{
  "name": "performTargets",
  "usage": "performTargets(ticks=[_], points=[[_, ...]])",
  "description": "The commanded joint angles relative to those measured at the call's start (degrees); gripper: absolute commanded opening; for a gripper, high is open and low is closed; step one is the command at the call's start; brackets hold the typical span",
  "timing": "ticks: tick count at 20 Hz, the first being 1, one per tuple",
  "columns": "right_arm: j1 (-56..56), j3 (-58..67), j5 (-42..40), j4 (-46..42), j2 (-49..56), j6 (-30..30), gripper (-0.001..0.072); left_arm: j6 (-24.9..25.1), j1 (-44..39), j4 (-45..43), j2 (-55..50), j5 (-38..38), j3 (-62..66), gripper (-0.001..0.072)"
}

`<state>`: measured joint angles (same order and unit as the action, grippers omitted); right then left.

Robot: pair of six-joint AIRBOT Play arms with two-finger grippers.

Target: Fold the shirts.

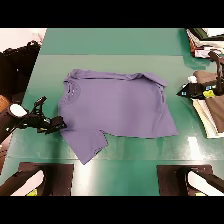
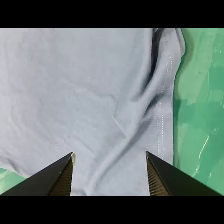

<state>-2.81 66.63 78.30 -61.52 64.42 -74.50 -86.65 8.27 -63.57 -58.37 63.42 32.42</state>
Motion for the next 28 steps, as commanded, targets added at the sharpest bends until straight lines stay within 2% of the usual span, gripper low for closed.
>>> performTargets(ticks=[1, 5, 7, 11, 14, 19, 22, 24, 26, 27, 28], points=[[-1.0, 0.0, 1.2, -0.1, -0.2, -0.1, 0.052, 0.6, -0.1, 0.3, 0.0, 0.4, 0.0, 0.0038], [-8.4, -4.0, 4.5, -0.1, -0.2, -0.1, 0.052, 4.6, -0.1, 2.7, 0.5, 2.0, 2.4, 0.0023], [-14.4, -10.3, 6.0, -0.1, -0.2, 0.0, 0.0518, 4.6, -0.1, 2.8, 1.5, 2.2, 4.6, 0.0023], [-23.8, -24.0, 2.4, 0.0, -0.2, 0.0, 0.0503, 4.6, -0.1, 3.4, 2.4, 2.1, 6.8, 0.0023], [-24.5, -30.8, -1.9, 0.4, -0.2, 0.0, 0.0502, 4.6, -0.1, 4.5, 2.4, 1.2, 6.8, 0.0023], [-18.7, -34.9, -8.2, 0.5, 0.3, -1.5, 0.0501, 4.6, -0.1, 5.3, 2.4, 0.1, 6.8, 0.0023], [-13.9, -34.8, -8.3, 0.7, 2.9, -1.6, 0.0428, 4.6, -0.1, 5.4, 2.4, 0.4, 6.8, 0.0024], [-10.6, -34.8, -8.4, 1.4, 4.0, -1.4, 0.023, 4.7, -0.1, 5.4, 2.4, 1.2, 6.8, 0.0023], [-8.0, -34.8, -9.5, 1.5, 3.3, -0.9, 0.0085, 6.1, -0.1, 5.4, 2.4, 2.3, 6.8, 0.0022], [-7.1, -34.8, -10.2, 1.5, 1.9, -0.8, 0.0019, 6.1, -0.1, 5.4, 2.4, 3.1, 7.0, 0.0022], [-6.7, -34.8, -10.9, 1.5, -0.2, -0.8, 0.0018, 6.1, -0.1, 5.3, 2.4, 4.2, 7.7, 0.0021]])
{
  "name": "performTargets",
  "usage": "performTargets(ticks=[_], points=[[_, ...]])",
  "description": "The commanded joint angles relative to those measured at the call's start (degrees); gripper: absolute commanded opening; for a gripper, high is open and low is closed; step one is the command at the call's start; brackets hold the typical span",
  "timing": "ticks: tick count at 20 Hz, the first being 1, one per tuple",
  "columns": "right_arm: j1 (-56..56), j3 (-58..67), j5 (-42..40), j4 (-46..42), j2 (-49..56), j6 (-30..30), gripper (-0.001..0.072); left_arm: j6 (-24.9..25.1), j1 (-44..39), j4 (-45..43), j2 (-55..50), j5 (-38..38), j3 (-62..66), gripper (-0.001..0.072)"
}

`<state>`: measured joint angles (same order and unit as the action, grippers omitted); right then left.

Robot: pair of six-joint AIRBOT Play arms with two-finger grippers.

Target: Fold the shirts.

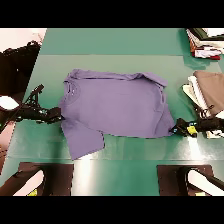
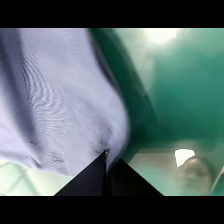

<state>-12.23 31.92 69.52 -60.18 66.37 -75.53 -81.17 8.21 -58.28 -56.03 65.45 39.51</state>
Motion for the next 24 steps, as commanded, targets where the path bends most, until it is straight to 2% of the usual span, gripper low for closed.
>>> performTargets(ticks=[1, 6, 12, 17, 21, 24], points=[[2.7, 0.7, -2.1, 0.2, -4.4, 0.2, 0.0019, 0.6, 0.0, 0.0, 0.2, 3.4, 2.1, 0.0022], [2.7, 16.0, -2.2, 0.7, -15.6, 0.1, 0.0018, 0.3, 0.1, 0.0, 9.8, 4.2, 17.6, 0.0022], [2.7, 48.1, -2.1, 0.4, -21.7, 0.2, 0.0018, 0.4, 0.1, 0.0, 14.7, 4.5, 53.5, 0.0022], [2.7, 70.1, -2.6, -2.2, -23.1, 0.1, 0.0018, -0.6, 0.1, 0.0, 14.7, -0.6, 78.6, 0.0022], [2.7, 81.3, -1.3, -8.9, -22.3, -2.4, 0.0018, -2.8, 0.1, 0.2, 14.7, -6.6, 86.4, 0.0021], [2.7, 88.7, 6.7, -11.9, -16.8, -4.4, 0.0018, -3.1, 0.1, 0.0, 12.9, -3.5, 83.8, 0.0021]])
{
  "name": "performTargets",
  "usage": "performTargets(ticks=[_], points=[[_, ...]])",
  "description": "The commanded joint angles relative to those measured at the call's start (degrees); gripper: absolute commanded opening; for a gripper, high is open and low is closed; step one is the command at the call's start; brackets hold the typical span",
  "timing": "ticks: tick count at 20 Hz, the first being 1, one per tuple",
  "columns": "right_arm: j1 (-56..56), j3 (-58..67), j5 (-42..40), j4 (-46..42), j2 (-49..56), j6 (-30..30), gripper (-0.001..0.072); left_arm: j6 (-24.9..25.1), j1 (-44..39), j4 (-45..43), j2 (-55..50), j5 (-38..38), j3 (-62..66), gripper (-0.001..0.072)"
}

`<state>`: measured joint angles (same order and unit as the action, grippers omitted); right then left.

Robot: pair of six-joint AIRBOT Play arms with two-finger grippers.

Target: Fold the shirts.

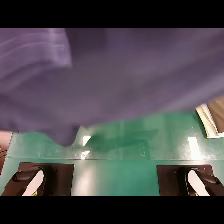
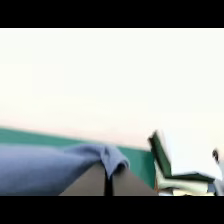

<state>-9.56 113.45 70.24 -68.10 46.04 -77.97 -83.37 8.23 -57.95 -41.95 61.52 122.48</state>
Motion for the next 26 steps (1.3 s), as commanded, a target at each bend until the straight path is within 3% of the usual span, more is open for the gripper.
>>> performTargets(ticks=[1, 6, 9, 13, 16, 20, 23, 26], points=[[0.0, 8.1, 8.9, -3.8, 6.0, -1.9, 0.0018, -1.8, 0.0, -0.3, -2.2, 2.0, -1.9, 0.0022], [0.1, -4.8, 18.6, -3.4, 18.3, -1.9, 0.0018, -2.1, 0.0, 0.0, -13.8, 15.5, -19.8, 0.0022], [1.8, -14.1, 20.2, -3.7, 26.6, -1.9, 0.0018, -1.7, 0.0, 0.1, -24.3, 18.8, -28.7, 0.0022], [3.4, -18.9, 18.0, -3.6, 39.2, -2.0, 0.0018, 2.1, -3.0, 0.0, -39.9, 14.9, -32.7, 0.0022], [3.4, -12.6, 16.6, -3.5, 49.4, -2.1, 0.0018, 4.3, -5.5, 0.0, -49.5, 3.0, -30.5, 0.0022], [3.4, -0.8, 11.8, -3.5, 57.5, -3.5, 0.0018, 3.9, -5.8, 0.0, -57.9, -3.0, -19.6, 0.0022], [3.4, 3.3, 10.9, -3.5, 58.7, -3.5, 0.0018, 4.0, -5.8, -0.1, -58.2, -3.2, -17.3, 0.0024], [3.4, -0.4, 10.7, -3.7, 55.9, -3.1, 0.0017, 4.9, -5.7, -1.0, -58.2, 5.9, -17.1, 0.0021]])
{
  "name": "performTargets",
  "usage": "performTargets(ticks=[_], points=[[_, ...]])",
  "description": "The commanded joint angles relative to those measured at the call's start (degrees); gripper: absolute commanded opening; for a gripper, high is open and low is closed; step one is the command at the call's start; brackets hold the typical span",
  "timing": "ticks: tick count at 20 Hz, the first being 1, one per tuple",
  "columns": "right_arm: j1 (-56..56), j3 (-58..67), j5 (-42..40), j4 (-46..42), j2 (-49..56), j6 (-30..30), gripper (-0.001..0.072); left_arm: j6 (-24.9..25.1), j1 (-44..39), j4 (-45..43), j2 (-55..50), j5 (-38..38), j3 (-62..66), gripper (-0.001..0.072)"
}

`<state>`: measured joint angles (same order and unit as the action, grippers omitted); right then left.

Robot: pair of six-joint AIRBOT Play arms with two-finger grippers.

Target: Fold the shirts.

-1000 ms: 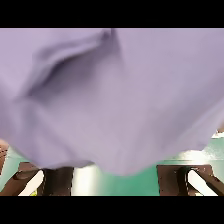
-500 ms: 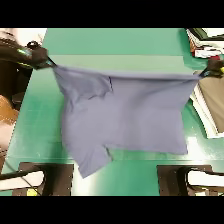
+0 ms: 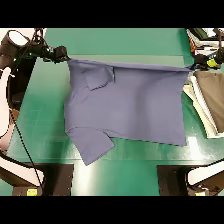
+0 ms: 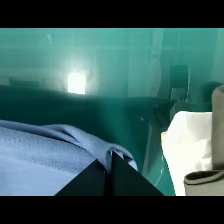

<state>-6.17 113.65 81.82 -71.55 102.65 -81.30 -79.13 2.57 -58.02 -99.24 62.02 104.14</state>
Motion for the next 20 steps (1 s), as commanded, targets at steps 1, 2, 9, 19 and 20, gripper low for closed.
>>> performTargets(ticks=[1, 2, 9, 19, 20], points=[[0.0, -3.0, -0.8, -0.2, -2.0, 0.7, 0.0017, 0.5, -0.1, -3.1, -0.9, 9.4, 1.3, 0.0021], [0.0, -5.5, -1.0, -0.2, -3.1, 0.8, 0.0017, -0.3, -0.4, -5.6, -0.9, 12.3, 1.2, 0.0021], [0.6, -29.0, -8.1, -0.5, -11.2, 0.8, 0.0017, -0.4, -2.7, -10.1, -0.8, 14.6, -10.3, 0.0021], [0.3, -40.0, -8.1, -0.5, -18.3, 1.3, 0.0444, -3.8, -0.7, -13.1, 2.7, 17.0, -16.1, 0.0482], [-0.8, -41.1, -7.6, -0.5, -20.5, 1.8, 0.0444, -3.8, -0.3, -14.6, 5.1, 18.2, -17.1, 0.0482]])
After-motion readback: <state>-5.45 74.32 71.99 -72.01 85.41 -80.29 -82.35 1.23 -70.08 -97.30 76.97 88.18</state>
